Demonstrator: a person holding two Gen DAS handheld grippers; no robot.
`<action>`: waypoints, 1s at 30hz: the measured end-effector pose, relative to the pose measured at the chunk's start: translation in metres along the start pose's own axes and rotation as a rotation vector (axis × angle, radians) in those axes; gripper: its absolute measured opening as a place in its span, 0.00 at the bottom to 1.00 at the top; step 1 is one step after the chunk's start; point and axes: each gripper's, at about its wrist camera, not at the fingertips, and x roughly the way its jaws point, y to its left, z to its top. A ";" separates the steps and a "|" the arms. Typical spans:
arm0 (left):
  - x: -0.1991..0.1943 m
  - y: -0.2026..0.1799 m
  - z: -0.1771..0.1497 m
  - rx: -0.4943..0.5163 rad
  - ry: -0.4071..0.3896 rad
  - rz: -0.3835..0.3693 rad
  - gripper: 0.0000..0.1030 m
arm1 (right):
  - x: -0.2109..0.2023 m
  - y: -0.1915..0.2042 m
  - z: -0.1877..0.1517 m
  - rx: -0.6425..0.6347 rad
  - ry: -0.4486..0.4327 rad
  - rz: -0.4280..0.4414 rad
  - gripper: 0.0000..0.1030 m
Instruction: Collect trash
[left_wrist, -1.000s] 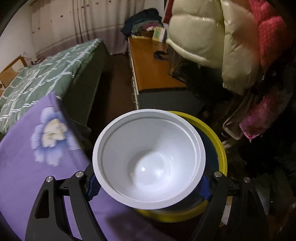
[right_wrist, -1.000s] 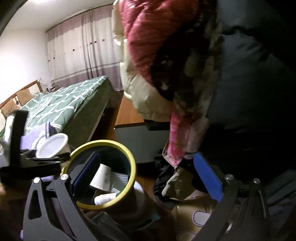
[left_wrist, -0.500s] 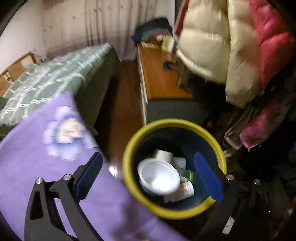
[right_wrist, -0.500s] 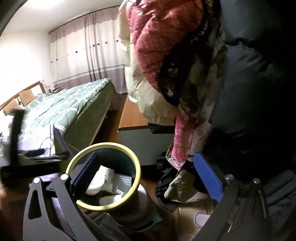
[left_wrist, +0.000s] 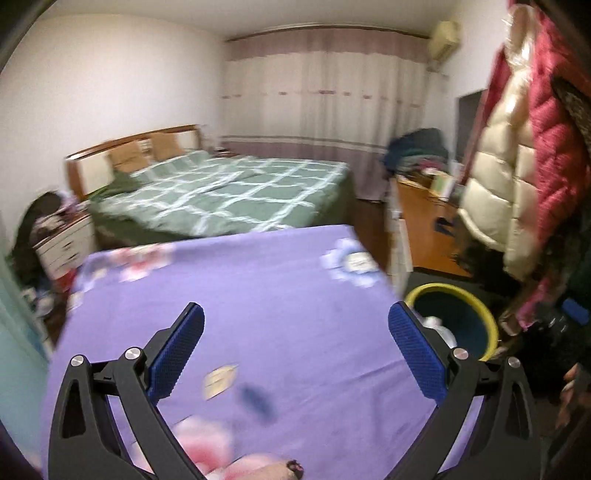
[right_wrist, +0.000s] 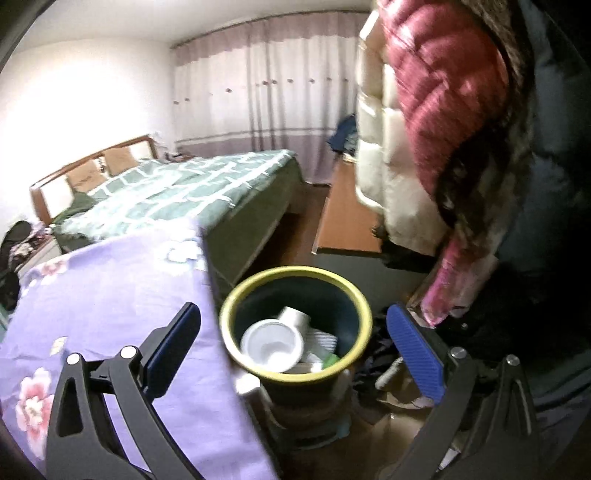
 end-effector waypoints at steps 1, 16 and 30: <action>-0.013 0.014 -0.005 -0.010 0.003 0.024 0.95 | -0.008 0.006 0.001 -0.009 -0.014 0.012 0.93; -0.136 0.103 -0.058 -0.149 -0.074 0.190 0.95 | -0.079 0.058 -0.004 -0.114 -0.083 0.097 0.94; -0.145 0.096 -0.058 -0.141 -0.075 0.190 0.95 | -0.076 0.061 -0.005 -0.107 -0.082 0.118 0.94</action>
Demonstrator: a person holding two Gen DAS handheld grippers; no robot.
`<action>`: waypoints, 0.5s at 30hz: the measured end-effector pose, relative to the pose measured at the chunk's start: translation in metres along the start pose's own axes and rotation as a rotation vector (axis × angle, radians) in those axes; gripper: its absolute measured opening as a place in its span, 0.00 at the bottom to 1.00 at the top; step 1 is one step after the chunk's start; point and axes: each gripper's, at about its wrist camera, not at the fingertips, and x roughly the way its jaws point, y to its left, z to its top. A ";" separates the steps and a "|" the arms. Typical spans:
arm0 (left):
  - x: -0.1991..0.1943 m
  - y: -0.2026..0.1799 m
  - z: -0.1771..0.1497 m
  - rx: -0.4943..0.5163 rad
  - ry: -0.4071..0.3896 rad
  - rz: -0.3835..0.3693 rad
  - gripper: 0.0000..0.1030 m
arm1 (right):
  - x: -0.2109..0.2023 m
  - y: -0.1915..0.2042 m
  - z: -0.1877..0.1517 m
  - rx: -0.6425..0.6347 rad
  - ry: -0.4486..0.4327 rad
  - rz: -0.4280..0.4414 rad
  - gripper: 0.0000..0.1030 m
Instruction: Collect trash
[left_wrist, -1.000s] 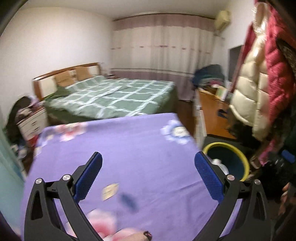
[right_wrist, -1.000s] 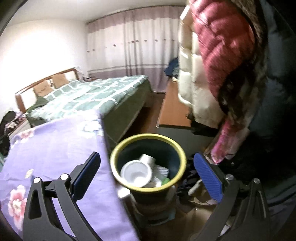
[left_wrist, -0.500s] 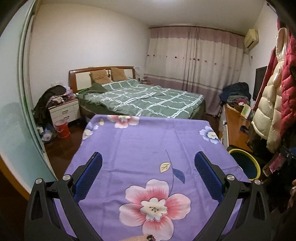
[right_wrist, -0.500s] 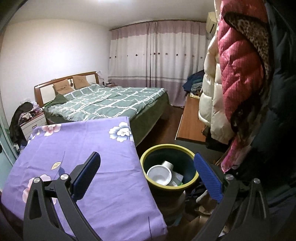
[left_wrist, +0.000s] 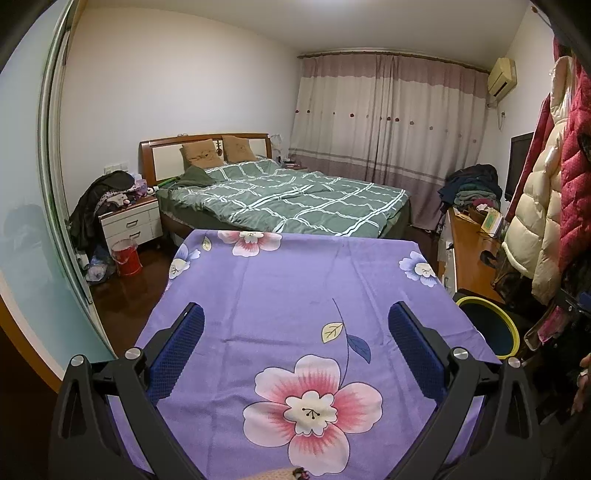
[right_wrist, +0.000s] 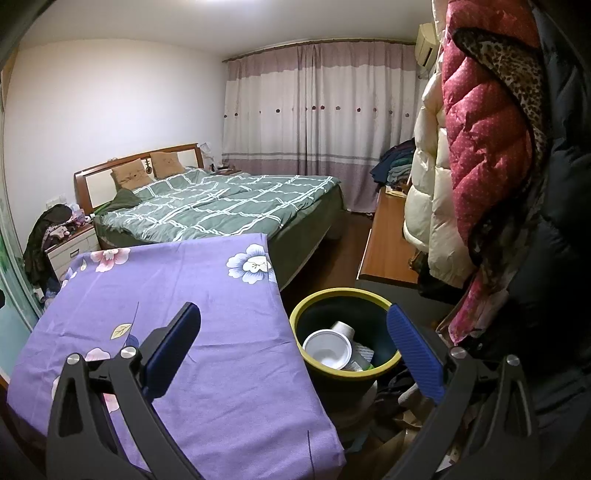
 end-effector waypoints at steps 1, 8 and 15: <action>-0.001 0.000 0.000 0.002 0.003 -0.001 0.95 | 0.000 0.000 0.000 0.000 -0.001 0.000 0.93; -0.002 -0.005 0.002 0.003 0.007 -0.004 0.95 | -0.001 0.000 -0.002 0.002 -0.001 0.004 0.94; 0.001 -0.007 0.005 -0.002 0.012 -0.006 0.95 | -0.001 0.001 -0.003 0.002 -0.001 0.006 0.94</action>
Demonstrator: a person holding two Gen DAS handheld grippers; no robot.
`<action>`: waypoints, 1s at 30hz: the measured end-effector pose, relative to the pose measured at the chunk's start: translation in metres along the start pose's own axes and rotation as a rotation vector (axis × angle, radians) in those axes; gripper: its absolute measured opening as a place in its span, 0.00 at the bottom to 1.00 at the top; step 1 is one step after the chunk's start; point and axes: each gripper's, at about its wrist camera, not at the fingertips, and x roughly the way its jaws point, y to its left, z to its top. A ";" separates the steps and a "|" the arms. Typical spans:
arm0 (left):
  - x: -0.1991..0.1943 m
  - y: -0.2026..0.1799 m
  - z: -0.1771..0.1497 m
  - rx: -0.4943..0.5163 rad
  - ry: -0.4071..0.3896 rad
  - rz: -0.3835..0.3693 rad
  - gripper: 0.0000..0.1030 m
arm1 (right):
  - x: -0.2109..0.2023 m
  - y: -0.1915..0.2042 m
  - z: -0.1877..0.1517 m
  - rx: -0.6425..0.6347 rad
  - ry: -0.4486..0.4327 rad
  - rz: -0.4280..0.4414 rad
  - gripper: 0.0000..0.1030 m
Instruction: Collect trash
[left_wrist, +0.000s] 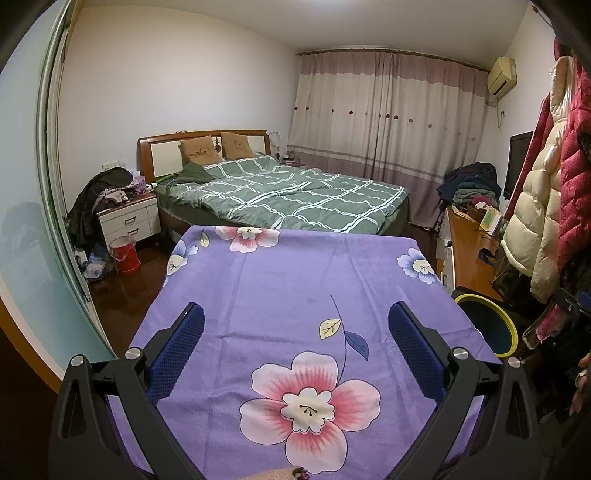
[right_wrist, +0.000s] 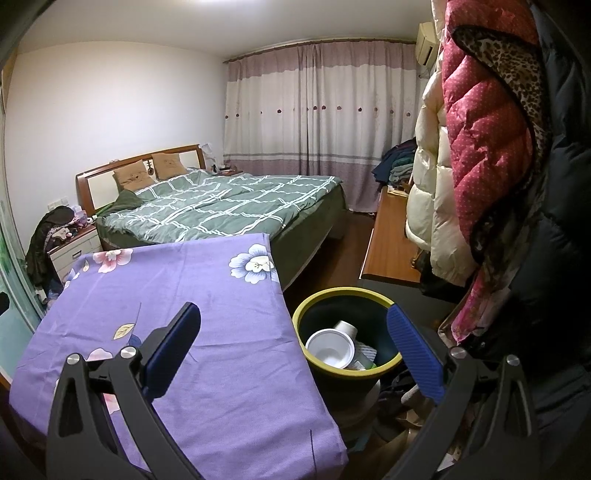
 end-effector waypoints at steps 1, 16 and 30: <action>0.000 0.000 0.000 -0.001 0.000 0.000 0.95 | 0.000 0.001 0.000 -0.001 0.001 0.001 0.94; 0.005 -0.008 -0.004 0.003 0.012 -0.008 0.95 | 0.004 0.006 0.001 0.002 0.010 0.008 0.94; 0.016 -0.010 -0.002 0.005 0.024 -0.014 0.95 | 0.005 0.005 0.000 0.004 0.014 0.010 0.94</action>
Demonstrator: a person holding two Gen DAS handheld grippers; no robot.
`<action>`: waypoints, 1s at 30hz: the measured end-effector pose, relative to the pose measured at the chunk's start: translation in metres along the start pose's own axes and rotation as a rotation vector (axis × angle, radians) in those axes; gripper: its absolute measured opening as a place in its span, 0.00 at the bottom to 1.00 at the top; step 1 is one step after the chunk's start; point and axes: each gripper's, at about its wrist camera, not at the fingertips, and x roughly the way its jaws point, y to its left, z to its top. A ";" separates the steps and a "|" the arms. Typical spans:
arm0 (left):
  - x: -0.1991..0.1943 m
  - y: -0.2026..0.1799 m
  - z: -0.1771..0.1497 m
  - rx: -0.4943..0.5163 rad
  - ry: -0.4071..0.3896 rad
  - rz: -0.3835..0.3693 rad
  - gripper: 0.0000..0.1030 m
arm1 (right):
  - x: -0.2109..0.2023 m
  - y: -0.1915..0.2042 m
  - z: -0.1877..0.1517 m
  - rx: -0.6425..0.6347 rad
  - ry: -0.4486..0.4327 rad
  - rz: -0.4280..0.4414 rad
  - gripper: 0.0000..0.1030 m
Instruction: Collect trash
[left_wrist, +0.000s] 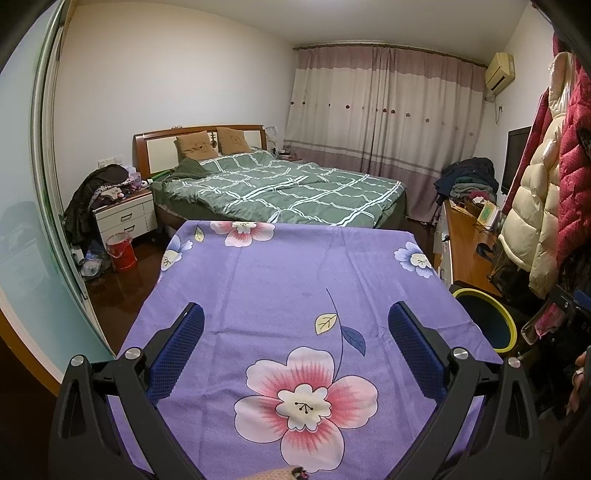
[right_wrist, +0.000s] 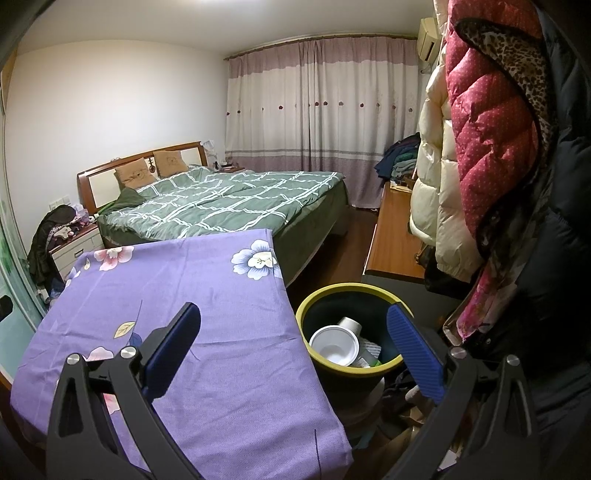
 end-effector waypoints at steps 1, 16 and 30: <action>0.000 0.000 0.000 0.000 0.000 0.000 0.95 | 0.000 0.000 0.000 0.000 0.000 -0.001 0.94; 0.002 -0.001 0.000 0.001 0.009 -0.005 0.95 | 0.003 0.001 -0.002 0.003 0.006 0.001 0.94; 0.008 -0.001 0.000 -0.011 0.016 -0.038 0.95 | 0.006 0.001 -0.003 0.006 0.012 0.004 0.94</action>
